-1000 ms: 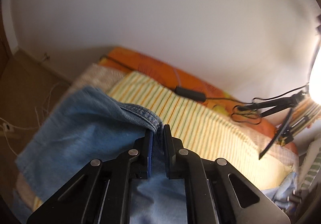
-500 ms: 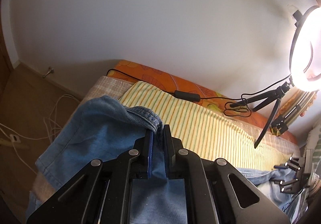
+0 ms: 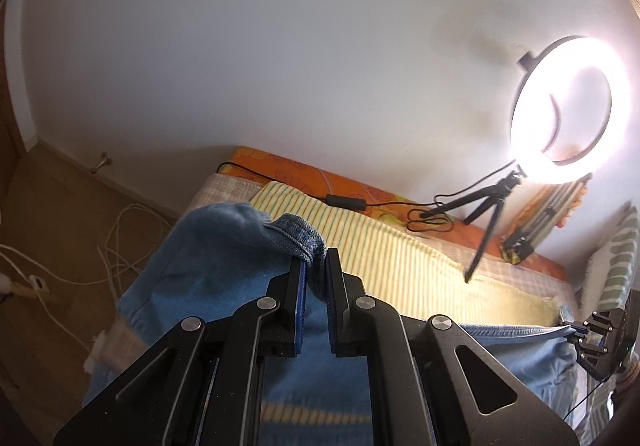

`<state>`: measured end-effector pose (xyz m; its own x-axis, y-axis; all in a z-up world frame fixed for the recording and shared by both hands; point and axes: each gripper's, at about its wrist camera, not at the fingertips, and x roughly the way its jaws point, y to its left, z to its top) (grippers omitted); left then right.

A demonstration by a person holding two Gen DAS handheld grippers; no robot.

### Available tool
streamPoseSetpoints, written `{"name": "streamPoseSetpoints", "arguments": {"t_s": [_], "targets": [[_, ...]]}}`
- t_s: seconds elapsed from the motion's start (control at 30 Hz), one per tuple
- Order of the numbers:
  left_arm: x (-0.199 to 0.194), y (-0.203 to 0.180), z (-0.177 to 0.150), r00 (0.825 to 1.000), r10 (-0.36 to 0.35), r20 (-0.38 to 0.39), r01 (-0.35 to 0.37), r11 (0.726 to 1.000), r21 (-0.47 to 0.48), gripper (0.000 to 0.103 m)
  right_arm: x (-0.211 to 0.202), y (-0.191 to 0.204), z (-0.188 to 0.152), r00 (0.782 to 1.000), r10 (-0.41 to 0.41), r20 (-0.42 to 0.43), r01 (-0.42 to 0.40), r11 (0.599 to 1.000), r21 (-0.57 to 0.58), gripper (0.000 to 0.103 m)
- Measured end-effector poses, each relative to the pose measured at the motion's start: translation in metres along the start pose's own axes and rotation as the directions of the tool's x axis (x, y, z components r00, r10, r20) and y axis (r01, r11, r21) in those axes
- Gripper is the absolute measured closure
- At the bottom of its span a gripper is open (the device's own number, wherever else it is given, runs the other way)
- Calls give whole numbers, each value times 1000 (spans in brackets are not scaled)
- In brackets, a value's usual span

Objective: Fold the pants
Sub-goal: 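Lift the held leg edge with both tools and fold it over the other leg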

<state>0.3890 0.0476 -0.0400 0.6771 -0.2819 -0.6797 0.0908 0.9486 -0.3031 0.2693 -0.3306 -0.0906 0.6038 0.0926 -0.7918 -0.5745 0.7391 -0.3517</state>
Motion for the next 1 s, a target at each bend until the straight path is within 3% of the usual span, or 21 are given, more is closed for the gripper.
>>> {"name": "streamPoseSetpoints", "arguments": {"t_s": [0.27, 0.53, 0.83, 1.0], "targets": [[-70, 18, -43, 999, -38, 36, 40, 999, -30, 96, -67, 59, -26, 1000, -15, 9, 15, 998, -53, 97], [-114, 49, -118, 999, -41, 31, 43, 997, -65, 96, -101, 133, -56, 999, 21, -29, -24, 996, -89, 97], [-104, 86, -212, 996, -18, -86, 6, 991, -135, 96, -93, 195, -97, 991, 74, -116, -86, 990, -108, 97], [-91, 101, -243, 988, 5, -155, -27, 989, -143, 93, -73, 219, -108, 982, 93, -166, -116, 985, -131, 97]]}}
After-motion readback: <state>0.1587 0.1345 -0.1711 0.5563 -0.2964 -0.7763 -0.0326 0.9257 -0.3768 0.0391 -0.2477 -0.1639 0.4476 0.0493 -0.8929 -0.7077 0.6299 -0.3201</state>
